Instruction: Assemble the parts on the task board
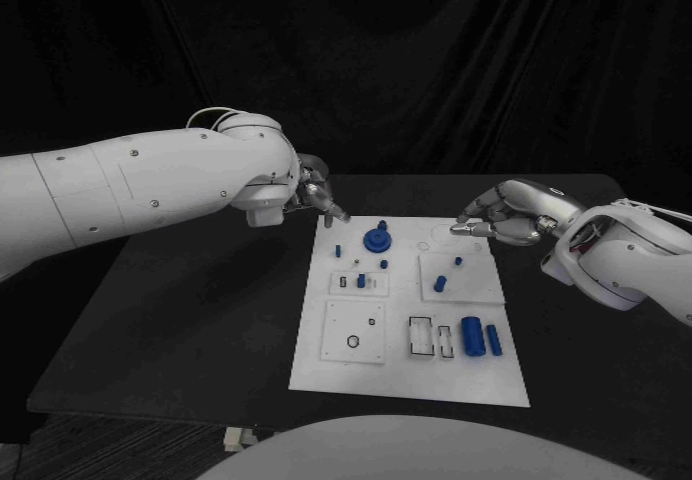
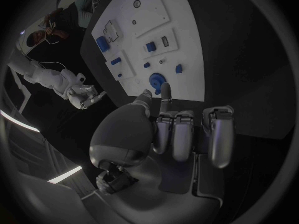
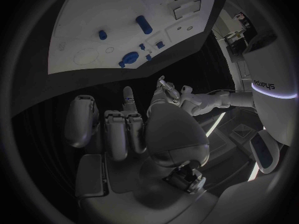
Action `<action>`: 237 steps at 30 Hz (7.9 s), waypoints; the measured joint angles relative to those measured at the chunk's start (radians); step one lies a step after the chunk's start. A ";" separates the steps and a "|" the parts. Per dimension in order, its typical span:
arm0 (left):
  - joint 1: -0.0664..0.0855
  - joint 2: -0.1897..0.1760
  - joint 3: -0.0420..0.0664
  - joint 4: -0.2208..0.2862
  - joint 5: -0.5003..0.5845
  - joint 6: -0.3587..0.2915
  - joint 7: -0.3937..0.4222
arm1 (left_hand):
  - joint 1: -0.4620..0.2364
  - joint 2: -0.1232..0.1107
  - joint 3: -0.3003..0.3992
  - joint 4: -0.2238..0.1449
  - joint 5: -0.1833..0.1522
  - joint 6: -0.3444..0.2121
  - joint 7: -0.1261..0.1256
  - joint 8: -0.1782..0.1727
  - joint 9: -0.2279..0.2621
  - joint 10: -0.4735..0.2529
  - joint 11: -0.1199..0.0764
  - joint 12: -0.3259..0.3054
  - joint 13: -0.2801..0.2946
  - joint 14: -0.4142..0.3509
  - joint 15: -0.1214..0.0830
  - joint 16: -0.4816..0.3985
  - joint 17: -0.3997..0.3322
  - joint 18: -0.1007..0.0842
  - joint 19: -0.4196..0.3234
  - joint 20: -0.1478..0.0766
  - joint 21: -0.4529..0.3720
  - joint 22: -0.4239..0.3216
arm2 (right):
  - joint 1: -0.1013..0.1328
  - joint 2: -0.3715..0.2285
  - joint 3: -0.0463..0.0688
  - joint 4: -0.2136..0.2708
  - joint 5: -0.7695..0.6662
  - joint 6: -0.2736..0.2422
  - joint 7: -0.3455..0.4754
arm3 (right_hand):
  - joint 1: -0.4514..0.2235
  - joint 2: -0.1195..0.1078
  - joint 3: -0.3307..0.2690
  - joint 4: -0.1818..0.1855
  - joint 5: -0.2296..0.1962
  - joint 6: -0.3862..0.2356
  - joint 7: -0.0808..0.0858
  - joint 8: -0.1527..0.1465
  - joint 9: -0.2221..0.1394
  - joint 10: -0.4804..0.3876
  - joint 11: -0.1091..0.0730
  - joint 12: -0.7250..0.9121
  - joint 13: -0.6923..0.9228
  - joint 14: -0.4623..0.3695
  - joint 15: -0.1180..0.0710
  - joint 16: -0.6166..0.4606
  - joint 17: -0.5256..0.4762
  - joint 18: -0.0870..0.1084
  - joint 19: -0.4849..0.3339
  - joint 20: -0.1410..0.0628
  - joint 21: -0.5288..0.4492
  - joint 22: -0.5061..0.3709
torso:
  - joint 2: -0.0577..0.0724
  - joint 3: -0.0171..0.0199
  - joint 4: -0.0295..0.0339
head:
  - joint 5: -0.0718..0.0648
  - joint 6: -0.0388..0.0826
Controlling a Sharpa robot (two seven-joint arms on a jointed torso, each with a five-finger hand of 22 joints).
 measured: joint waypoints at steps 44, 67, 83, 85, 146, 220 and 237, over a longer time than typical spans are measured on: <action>-0.124 0.177 0.000 -0.317 -0.034 0.091 0.021 | -0.016 0.003 -0.040 0.040 -0.076 -0.034 0.003 0.048 0.111 0.000 0.000 0.000 0.000 0.000 0.000 0.000 0.000 0.000 0.000 0.000 -0.014 0.000 | -0.002 0.008 0.000 -0.002 0.000 0.007 0.000 | 0.000 0.000 -0.005 0.000 0.000 0.000 0.000 -0.004 -0.001 0.000 0.000 0.000 0.000 0.000 0.000 0.000 0.000 0.000 0.000 0.000 0.000 0.000 | 0.001 -0.0005 0.0008 | 0.003 0.000; -0.149 0.208 0.000 -0.343 -0.035 0.094 0.028 | -0.024 0.003 -0.047 0.053 -0.080 -0.042 0.003 0.047 0.121 0.000 0.001 0.000 0.000 0.000 0.001 0.000 -0.001 0.000 0.000 0.000 -0.023 0.000 | -0.002 0.005 0.000 0.002 0.000 0.007 0.000 | 0.000 0.000 -0.005 0.000 0.000 0.000 0.000 -0.004 -0.002 -0.001 0.000 0.000 0.000 0.000 0.000 0.000 0.000 0.000 0.000 0.000 0.000 0.000 | 0.001 0.0005 0.0001 | 0.000 0.000; -0.158 0.220 0.000 -0.356 -0.036 0.101 0.028 | 0.006 0.012 -0.034 0.040 -0.069 -0.042 0.003 0.047 0.135 0.000 0.001 0.000 0.000 0.000 0.001 0.000 -0.001 0.000 0.000 0.000 -0.023 0.000 | -0.002 0.004 0.000 0.004 0.000 0.007 0.000 | 0.000 0.000 -0.005 0.000 0.000 0.000 0.000 -0.004 -0.001 -0.001 -0.001 0.000 0.000 0.000 0.000 0.000 0.000 0.000 0.000 0.000 0.000 0.000 | 0.001 0.0007 -0.0001 | 0.000 0.000; -0.159 0.220 0.000 -0.357 -0.036 0.102 0.028 | 0.017 0.012 -0.027 0.033 -0.067 -0.045 -0.001 0.047 0.138 0.000 0.001 0.000 0.000 0.000 0.001 0.000 -0.001 0.000 0.000 0.000 -0.023 0.000 | -0.002 0.004 0.000 0.004 0.000 0.007 0.000 | 0.000 0.000 -0.005 0.000 0.000 0.000 0.000 -0.004 -0.001 -0.001 -0.001 0.000 0.000 0.000 0.000 0.000 0.000 0.000 0.000 0.000 -0.002 0.000 | 0.001 0.0007 0.0000 | 0.000 0.000; -0.155 0.125 0.000 -0.230 -0.020 0.066 0.037 | 0.085 -0.086 0.309 -0.116 0.199 -0.041 0.003 0.006 0.169 0.000 -0.006 0.000 0.000 0.000 0.001 0.000 0.000 0.000 0.000 -0.007 -0.039 0.000 | -0.002 0.000 0.000 0.004 0.000 0.010 0.000 | 0.000 0.000 -0.008 -0.003 0.000 0.000 0.000 -0.004 -0.001 -0.001 -0.001 0.000 0.000 0.000 0.000 0.000 0.000 0.000 0.000 0.000 -0.004 0.000 | 0.000 0.0004 0.0000 | -0.001 0.000; -0.160 0.019 -0.001 0.021 0.016 -0.008 0.000 | 0.039 -0.105 0.403 -0.149 0.179 -0.031 0.011 0.006 0.189 0.000 -0.006 0.000 0.000 0.000 0.001 0.000 -0.001 0.000 0.000 -0.007 -0.081 0.000 | -0.022 -0.001 0.000 0.000 0.000 0.013 -0.002 | 0.008 0.008 -0.014 -0.003 0.000 0.004 0.004 -0.004 -0.001 -0.001 0.007 0.000 0.000 0.000 0.000 0.000 0.000 0.000 0.000 0.000 -0.008 0.000 | 0.000 0.0004 0.0001 | 0.015 0.000; -0.164 0.021 -0.001 0.016 0.004 -0.008 -0.001 | 0.042 -0.101 0.403 -0.149 0.174 -0.030 0.013 0.006 0.189 0.000 -0.006 0.000 0.000 0.000 0.001 0.000 -0.001 0.000 0.000 -0.007 -0.081 0.000 | -0.022 -0.003 0.000 0.002 0.000 0.014 -0.002 | 0.008 0.008 -0.014 -0.003 0.000 0.004 0.004 -0.004 -0.001 -0.001 0.007 0.000 0.000 0.000 0.000 0.000 0.000 0.000 0.000 0.000 -0.008 0.000 | 0.000 0.0004 0.0001 | 0.014 0.000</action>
